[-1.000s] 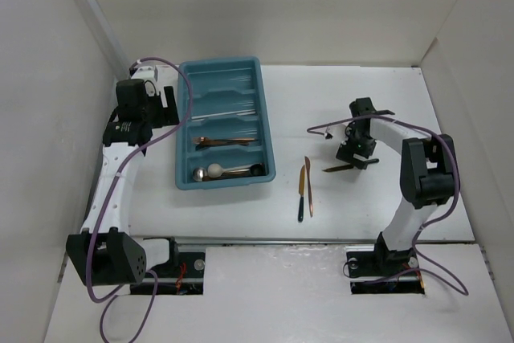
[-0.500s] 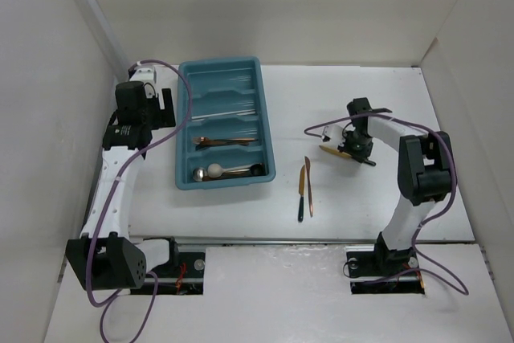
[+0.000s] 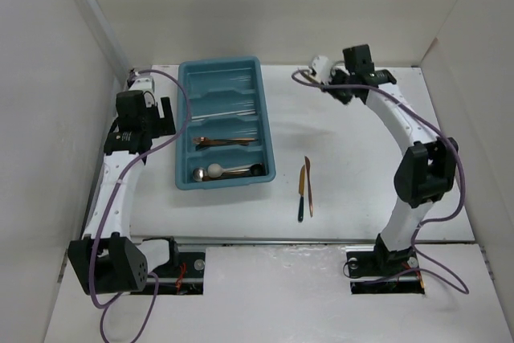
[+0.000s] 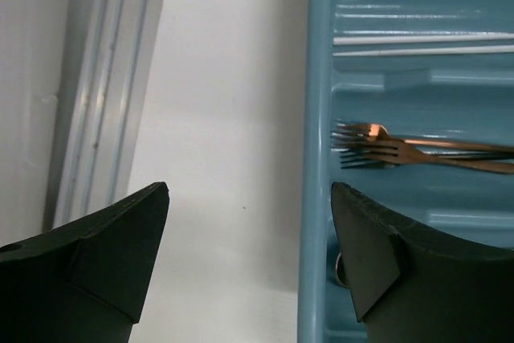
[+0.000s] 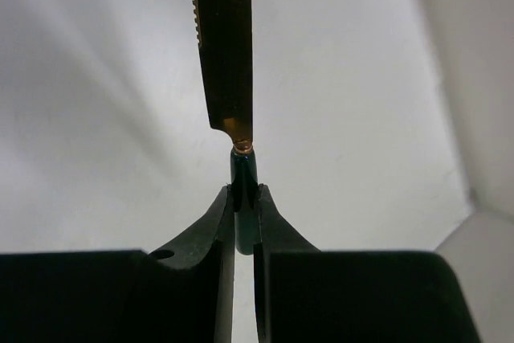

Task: Sort the eating utensils into containers

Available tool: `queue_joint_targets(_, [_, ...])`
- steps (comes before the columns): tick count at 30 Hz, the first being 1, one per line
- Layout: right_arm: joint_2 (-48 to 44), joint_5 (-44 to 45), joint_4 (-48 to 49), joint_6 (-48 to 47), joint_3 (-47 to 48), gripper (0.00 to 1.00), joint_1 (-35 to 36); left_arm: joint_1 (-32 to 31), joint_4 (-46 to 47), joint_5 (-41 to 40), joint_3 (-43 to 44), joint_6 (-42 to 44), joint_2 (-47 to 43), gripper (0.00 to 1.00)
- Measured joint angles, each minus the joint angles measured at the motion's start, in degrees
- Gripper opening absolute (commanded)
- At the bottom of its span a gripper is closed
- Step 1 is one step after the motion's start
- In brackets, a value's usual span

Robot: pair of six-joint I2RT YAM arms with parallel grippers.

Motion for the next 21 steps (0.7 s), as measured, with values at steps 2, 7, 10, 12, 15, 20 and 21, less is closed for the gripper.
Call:
queue_joint_targets(2, [0.8, -0.8, 2.6, 2.2, 7.5, 0.0, 2.7, 0.7, -0.2, 1.5, -1.3, -1.3, 0.0, 0.81])
queue_joint_targets(7, [6.4, -2.6, 12.9, 6.8, 22.5, 0.0, 11.8, 1.9, -1.0, 6.2, -4.4, -4.6, 0.8, 0.81])
queue_joint_targets(10, [10.8, -4.7, 18.1, 9.4, 26.2, 0.0, 16.6, 2.6, -1.2, 9.0, -5.8, -5.8, 3.0, 0.81])
queue_joint_targets(12, [13.9, -6.0, 20.6, 10.8, 26.9, 0.0, 19.0, 2.7, -1.4, 10.7, -6.3, -6.3, 5.0, 0.81])
queue_joint_targets(15, [18.6, -7.5, 22.8, 12.1, 27.0, 0.0, 21.5, 2.9, -1.0, 12.9, -6.8, -6.9, 7.8, 0.8])
queue_joint_targets(20, [24.5, -8.8, 24.7, 14.4, 27.0, 0.0, 23.8, 2.9, -0.6, 15.7, -9.2, -7.6, 11.1, 0.72])
queue_joint_targets(21, [25.2, -9.0, 24.9, 15.0, 27.0, 0.0, 24.1, 2.9, -0.5, 16.1, -9.4, -7.7, 11.8, 0.7])
